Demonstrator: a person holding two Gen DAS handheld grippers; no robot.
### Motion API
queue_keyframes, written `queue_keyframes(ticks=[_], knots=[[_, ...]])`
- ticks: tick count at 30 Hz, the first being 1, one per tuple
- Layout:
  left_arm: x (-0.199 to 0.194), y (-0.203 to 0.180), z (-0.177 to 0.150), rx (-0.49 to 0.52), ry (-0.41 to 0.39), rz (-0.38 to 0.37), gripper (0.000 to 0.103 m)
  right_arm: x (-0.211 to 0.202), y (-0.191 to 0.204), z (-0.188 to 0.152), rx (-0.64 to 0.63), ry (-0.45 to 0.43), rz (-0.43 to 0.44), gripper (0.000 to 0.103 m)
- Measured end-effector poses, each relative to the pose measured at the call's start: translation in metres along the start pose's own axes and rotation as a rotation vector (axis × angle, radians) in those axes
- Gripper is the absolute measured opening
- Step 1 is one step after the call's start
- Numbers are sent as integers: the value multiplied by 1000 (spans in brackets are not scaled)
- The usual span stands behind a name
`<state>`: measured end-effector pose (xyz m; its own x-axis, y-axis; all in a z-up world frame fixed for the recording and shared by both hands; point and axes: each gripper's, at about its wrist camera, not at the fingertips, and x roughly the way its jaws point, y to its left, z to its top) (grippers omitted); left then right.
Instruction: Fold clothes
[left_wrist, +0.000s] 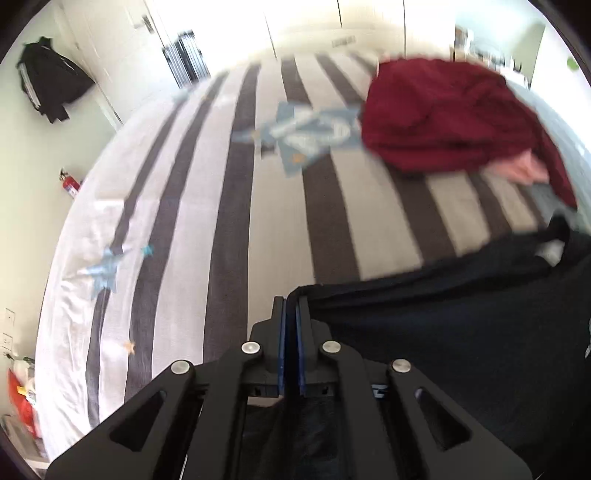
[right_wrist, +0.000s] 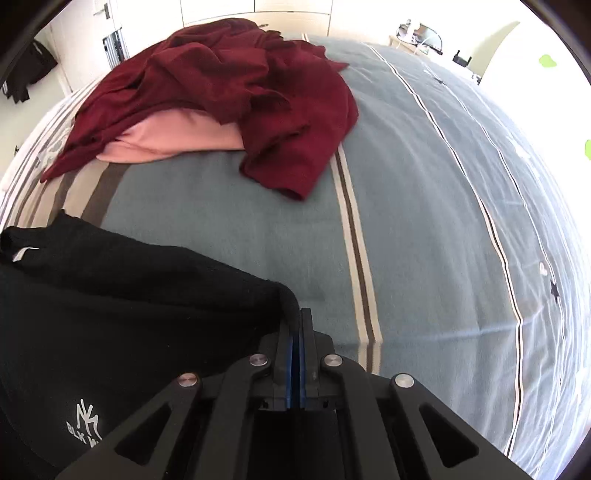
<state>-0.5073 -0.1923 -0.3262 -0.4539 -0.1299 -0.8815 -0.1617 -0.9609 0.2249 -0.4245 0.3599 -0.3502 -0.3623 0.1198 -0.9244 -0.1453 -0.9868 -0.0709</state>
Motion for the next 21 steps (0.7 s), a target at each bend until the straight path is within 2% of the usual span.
queue_keyframes(ticks=[2, 4, 6, 7, 8, 10, 12, 15, 21], knots=[[14, -11, -9, 32, 35, 32, 8, 15, 11, 2, -39, 39, -24, 2], [23, -16, -14, 15, 63, 40, 9, 22, 15, -2, -51, 48, -38, 3], [18, -9, -14, -64, 49, 20, 14, 21, 11, -6, -41, 48, -42, 17], [12, -3, -13, -113, 32, 4, 22, 17, 5, -7, -26, 45, -42, 30], [4, 3, -13, -155, 5, -18, 28, 12, -1, -9, -12, 41, -41, 35], [-19, 12, -13, -194, -99, -39, 60, -1, -14, -14, 4, 15, -18, 36], [-33, 8, -9, -155, -163, -41, 73, -13, -23, -17, 11, -10, 5, 39], [-24, -10, 2, -84, -135, -69, 73, -16, -3, -8, -38, -36, 27, 39], [21, -46, 20, 7, 1, -52, 73, -7, 57, 25, -122, -92, 56, 41]])
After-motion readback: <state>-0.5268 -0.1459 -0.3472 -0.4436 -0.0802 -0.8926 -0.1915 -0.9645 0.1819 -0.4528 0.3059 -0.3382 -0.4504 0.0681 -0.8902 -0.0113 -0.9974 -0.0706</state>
